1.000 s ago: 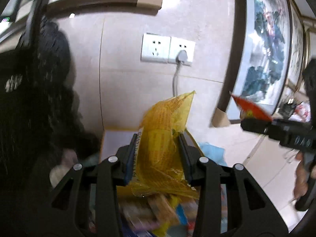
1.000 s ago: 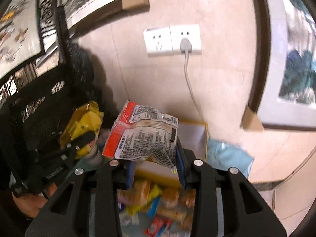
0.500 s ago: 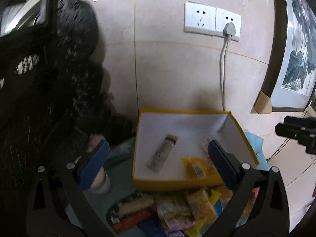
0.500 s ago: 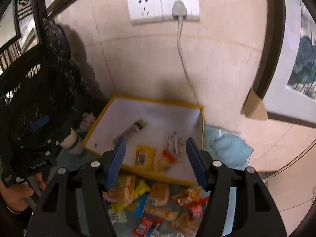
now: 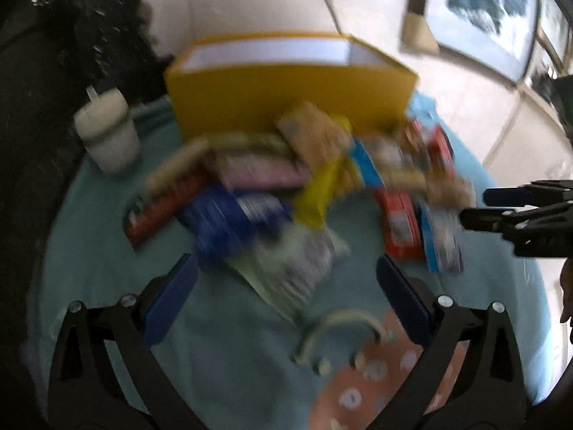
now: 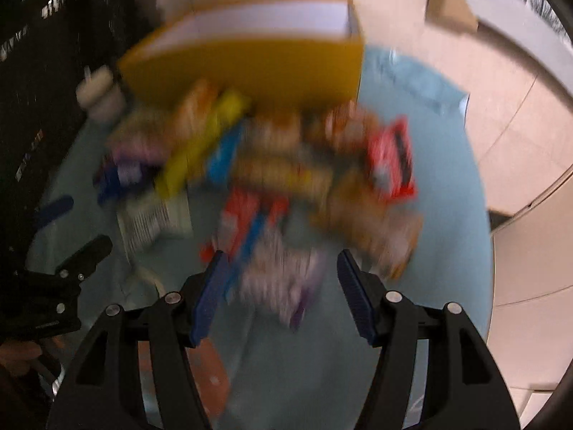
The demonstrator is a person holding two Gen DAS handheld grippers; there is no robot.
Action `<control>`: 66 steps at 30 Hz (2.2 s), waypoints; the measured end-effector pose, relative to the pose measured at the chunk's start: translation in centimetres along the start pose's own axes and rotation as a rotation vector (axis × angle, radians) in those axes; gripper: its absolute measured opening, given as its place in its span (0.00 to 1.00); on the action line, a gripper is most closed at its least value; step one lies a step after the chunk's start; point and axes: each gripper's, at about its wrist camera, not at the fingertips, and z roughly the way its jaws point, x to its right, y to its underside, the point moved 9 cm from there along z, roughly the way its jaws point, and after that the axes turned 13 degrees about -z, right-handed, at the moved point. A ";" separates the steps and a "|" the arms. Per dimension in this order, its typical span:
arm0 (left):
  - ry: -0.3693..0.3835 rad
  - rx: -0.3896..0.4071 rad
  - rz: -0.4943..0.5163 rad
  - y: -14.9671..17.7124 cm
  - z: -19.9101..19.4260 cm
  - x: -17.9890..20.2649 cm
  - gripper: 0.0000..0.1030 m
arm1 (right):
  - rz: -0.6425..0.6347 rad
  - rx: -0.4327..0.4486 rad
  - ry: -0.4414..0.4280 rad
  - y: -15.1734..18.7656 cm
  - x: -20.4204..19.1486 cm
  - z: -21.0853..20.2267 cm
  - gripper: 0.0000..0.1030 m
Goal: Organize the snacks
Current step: 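Grasp the green-white bag with the left tool while the right grasps a blue packet, then drop both packets into the yellow box and open both tools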
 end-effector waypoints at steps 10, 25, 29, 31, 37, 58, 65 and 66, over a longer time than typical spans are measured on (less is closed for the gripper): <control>-0.033 -0.035 -0.048 1.6 3.2 -0.3 0.98 | -0.050 -0.043 0.026 1.1 -1.5 2.5 0.62; -0.062 -0.062 -0.078 -0.7 7.9 -2.3 0.68 | -0.149 -0.076 0.045 -0.6 -3.8 6.1 0.20; 0.013 -0.061 -0.120 -0.5 7.1 -3.3 0.51 | -0.131 -0.069 0.025 -0.3 -4.2 5.9 0.18; 0.039 -0.058 -0.129 -0.2 6.4 -3.3 0.45 | -0.106 -0.056 0.021 0.3 -4.2 5.6 0.18; 0.083 -0.039 -0.117 1.3 3.6 -2.9 0.44 | -0.091 -0.018 -0.001 0.6 -2.6 3.5 0.18; 0.173 0.172 -0.069 -4.3 -7.7 -0.3 0.44 | -0.071 0.239 -0.051 -3.0 -4.0 -8.3 0.18; 0.174 0.289 -0.084 -11.8 -11.1 0.1 0.44 | -0.082 0.380 -0.044 -8.8 -3.2 -14.6 0.18; 0.169 0.310 -0.094 -13.5 -11.5 0.1 0.44 | -0.086 0.401 -0.041 -9.8 -3.0 -15.5 0.18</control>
